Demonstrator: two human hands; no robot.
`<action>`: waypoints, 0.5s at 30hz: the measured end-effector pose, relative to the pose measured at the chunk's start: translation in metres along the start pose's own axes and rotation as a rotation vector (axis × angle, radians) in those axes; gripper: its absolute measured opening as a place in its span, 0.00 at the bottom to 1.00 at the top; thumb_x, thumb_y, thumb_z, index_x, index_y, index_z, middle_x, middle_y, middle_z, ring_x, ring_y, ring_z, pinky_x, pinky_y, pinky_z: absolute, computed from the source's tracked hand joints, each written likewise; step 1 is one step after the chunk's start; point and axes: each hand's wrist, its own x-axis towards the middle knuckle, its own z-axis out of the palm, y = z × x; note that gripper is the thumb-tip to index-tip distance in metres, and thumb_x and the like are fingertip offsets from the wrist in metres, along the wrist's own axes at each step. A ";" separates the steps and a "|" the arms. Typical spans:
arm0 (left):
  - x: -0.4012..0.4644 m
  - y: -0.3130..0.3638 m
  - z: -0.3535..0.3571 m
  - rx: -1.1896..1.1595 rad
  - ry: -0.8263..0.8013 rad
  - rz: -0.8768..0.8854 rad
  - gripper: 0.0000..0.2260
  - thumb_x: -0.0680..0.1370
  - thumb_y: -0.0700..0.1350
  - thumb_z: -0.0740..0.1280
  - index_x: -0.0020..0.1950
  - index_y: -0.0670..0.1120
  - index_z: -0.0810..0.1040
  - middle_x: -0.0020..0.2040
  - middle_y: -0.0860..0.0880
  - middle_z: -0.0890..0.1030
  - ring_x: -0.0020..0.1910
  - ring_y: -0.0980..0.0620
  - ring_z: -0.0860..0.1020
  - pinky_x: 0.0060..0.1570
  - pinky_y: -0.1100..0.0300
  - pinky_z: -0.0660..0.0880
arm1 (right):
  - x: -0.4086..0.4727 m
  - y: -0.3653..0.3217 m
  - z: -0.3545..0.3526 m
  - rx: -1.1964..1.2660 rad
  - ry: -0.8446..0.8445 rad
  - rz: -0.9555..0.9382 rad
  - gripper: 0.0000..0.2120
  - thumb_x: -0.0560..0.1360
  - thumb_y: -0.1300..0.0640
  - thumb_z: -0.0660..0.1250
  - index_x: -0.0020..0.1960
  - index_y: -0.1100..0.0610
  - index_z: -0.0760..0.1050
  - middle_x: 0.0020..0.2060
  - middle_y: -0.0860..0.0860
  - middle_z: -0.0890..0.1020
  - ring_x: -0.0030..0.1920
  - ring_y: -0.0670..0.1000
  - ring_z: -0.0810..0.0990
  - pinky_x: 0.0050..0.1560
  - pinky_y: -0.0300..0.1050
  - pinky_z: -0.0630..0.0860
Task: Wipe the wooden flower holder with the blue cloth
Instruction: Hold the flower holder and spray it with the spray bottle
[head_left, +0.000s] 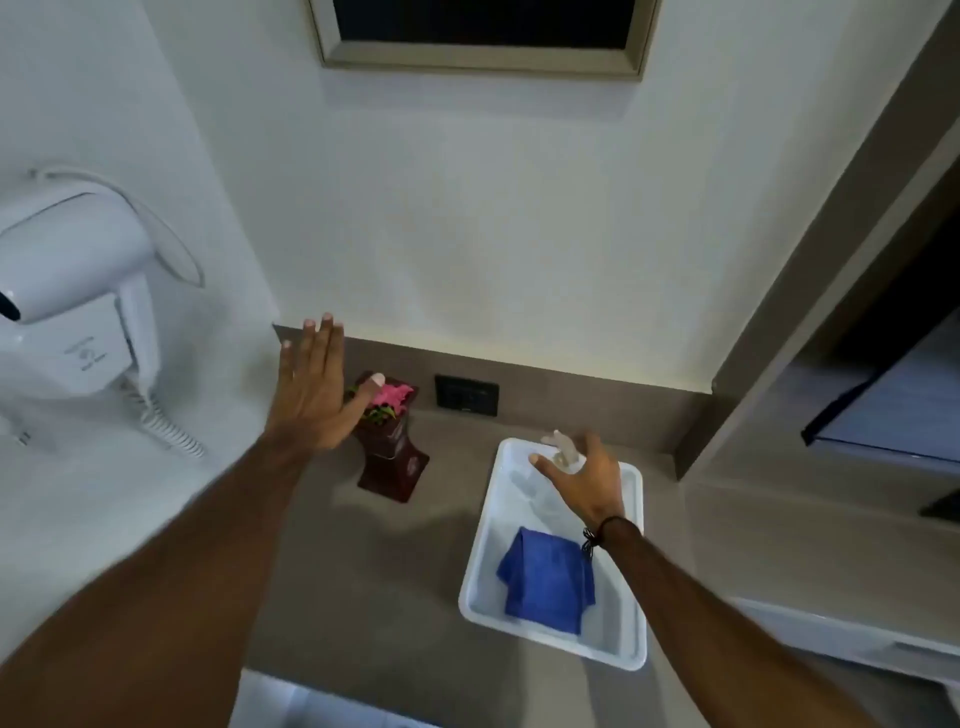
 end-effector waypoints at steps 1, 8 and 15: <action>-0.005 0.001 0.005 0.010 -0.028 -0.022 0.48 0.73 0.75 0.41 0.82 0.43 0.39 0.84 0.45 0.39 0.82 0.47 0.37 0.79 0.44 0.37 | 0.002 0.004 0.005 0.062 -0.011 0.017 0.34 0.68 0.40 0.78 0.69 0.51 0.72 0.59 0.51 0.82 0.61 0.57 0.82 0.58 0.48 0.79; -0.034 0.017 0.045 -0.089 -0.165 -0.263 0.53 0.72 0.75 0.55 0.82 0.40 0.42 0.83 0.40 0.42 0.83 0.42 0.41 0.80 0.44 0.41 | 0.018 -0.001 0.032 0.194 -0.048 0.136 0.28 0.76 0.40 0.71 0.70 0.53 0.75 0.57 0.50 0.84 0.60 0.56 0.82 0.66 0.53 0.78; -0.040 0.016 0.063 -0.132 -0.170 -0.341 0.51 0.73 0.73 0.57 0.82 0.39 0.46 0.83 0.39 0.47 0.83 0.41 0.46 0.79 0.43 0.43 | 0.044 -0.013 0.041 0.343 0.014 0.179 0.16 0.77 0.39 0.69 0.54 0.49 0.80 0.33 0.51 0.83 0.30 0.49 0.81 0.40 0.48 0.82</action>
